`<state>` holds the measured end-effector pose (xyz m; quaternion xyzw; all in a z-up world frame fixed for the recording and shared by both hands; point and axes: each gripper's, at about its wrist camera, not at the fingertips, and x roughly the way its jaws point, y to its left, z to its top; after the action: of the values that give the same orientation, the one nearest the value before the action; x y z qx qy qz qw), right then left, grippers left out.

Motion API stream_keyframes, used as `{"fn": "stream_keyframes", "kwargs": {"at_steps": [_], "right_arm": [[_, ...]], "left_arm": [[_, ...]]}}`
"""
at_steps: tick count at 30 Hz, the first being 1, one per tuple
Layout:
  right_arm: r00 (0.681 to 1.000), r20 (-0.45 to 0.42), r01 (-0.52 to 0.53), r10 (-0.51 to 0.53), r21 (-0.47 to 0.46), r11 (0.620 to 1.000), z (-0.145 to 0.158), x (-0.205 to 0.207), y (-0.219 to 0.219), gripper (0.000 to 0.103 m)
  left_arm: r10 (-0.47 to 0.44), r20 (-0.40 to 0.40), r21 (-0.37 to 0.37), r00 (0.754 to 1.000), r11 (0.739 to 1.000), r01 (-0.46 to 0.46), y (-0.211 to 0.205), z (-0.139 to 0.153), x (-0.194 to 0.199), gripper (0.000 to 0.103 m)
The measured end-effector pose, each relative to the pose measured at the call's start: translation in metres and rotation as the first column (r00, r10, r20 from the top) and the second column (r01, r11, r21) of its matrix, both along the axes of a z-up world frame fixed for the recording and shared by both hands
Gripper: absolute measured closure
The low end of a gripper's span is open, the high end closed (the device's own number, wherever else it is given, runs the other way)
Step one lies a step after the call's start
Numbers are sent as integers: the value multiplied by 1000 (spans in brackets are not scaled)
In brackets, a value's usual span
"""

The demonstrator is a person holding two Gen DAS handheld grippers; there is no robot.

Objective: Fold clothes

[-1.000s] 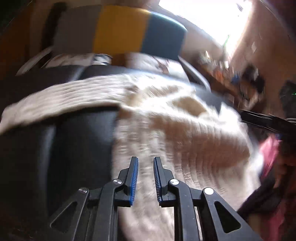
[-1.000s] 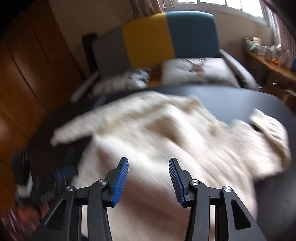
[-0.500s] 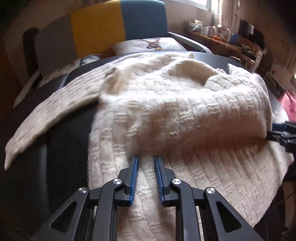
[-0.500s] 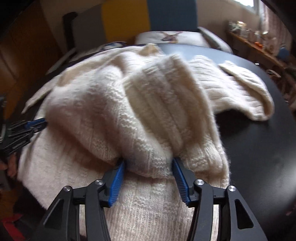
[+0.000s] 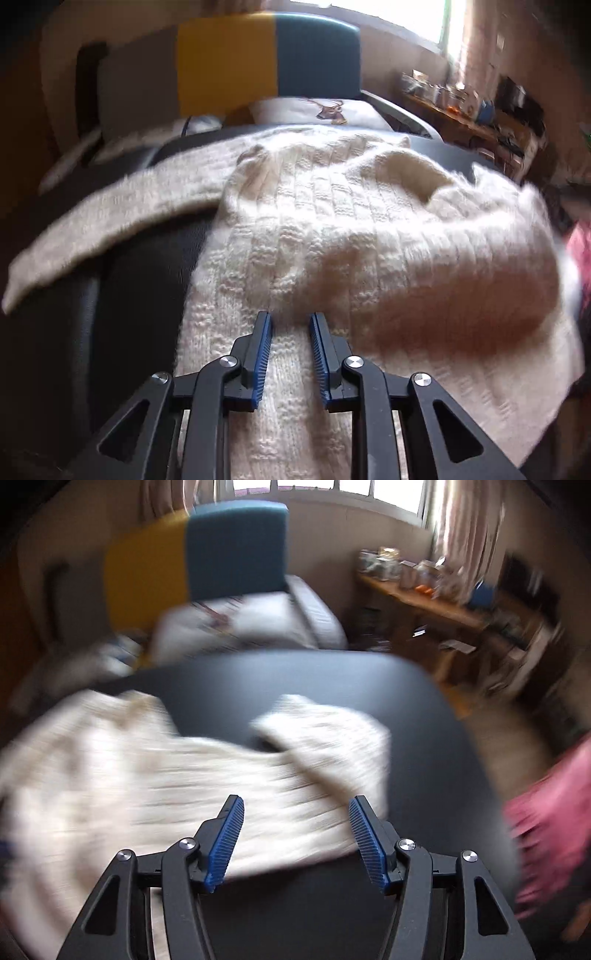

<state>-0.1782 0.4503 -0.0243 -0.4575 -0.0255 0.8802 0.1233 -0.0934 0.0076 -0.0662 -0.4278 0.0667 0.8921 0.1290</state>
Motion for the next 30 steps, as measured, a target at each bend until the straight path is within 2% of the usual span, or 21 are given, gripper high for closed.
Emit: {"fn": "stream_keyframes", "kwargs": {"at_steps": [1,3,6,9,11,12,13,15,18,21,24,26,28,30], "right_arm": [[999,32,1,-3,63,998,-8,-13,2,42],[997,77,-22,13,117,993,-22,-30,5,42],[991,128,-53,33,157,986,-40,-47,6,44],[984,176,-35,10,136,990,-55,-53,12,46],[990,137,22,-34,88,996,-56,-52,24,46],[991,123,49,-56,54,997,-55,-50,31,56],[991,109,78,-80,21,997,-53,-46,40,77],[988,82,132,-128,-47,990,-47,-37,57,96],[983,18,181,-181,-148,972,-31,-18,81,96],[959,-51,256,-279,-271,928,-7,13,110,96],[902,-86,351,-423,-423,835,4,51,146,96],[849,-57,433,-526,-496,753,-3,76,173,96],[806,11,520,-591,-489,700,-20,96,192,95],[787,110,588,-607,-430,685,-40,108,201,91]], "left_arm": [[-15,-28,-41,999,999,14,5,-2,4,81],[-24,-57,-81,998,996,19,10,-3,10,81],[-9,-61,-50,998,999,5,6,-4,11,81],[-6,-55,-11,998,1000,5,0,-5,11,81],[-6,-52,6,999,1000,7,-3,-5,10,81],[-6,-52,13,999,1000,7,-3,-5,9,81],[-6,-52,22,999,1000,7,-4,-5,9,81],[-5,-50,34,999,999,7,-5,-6,8,81],[-3,-45,59,999,998,6,-8,-6,8,81],[-2,-40,80,999,997,5,-10,-7,7,81],[-1,-39,88,999,996,4,-11,-7,7,81],[-1,-39,91,999,996,4,-11,-7,7,81],[1,-38,98,999,995,3,-11,-7,8,81],[1,-38,100,999,995,3,-11,-7,7,81]]}}
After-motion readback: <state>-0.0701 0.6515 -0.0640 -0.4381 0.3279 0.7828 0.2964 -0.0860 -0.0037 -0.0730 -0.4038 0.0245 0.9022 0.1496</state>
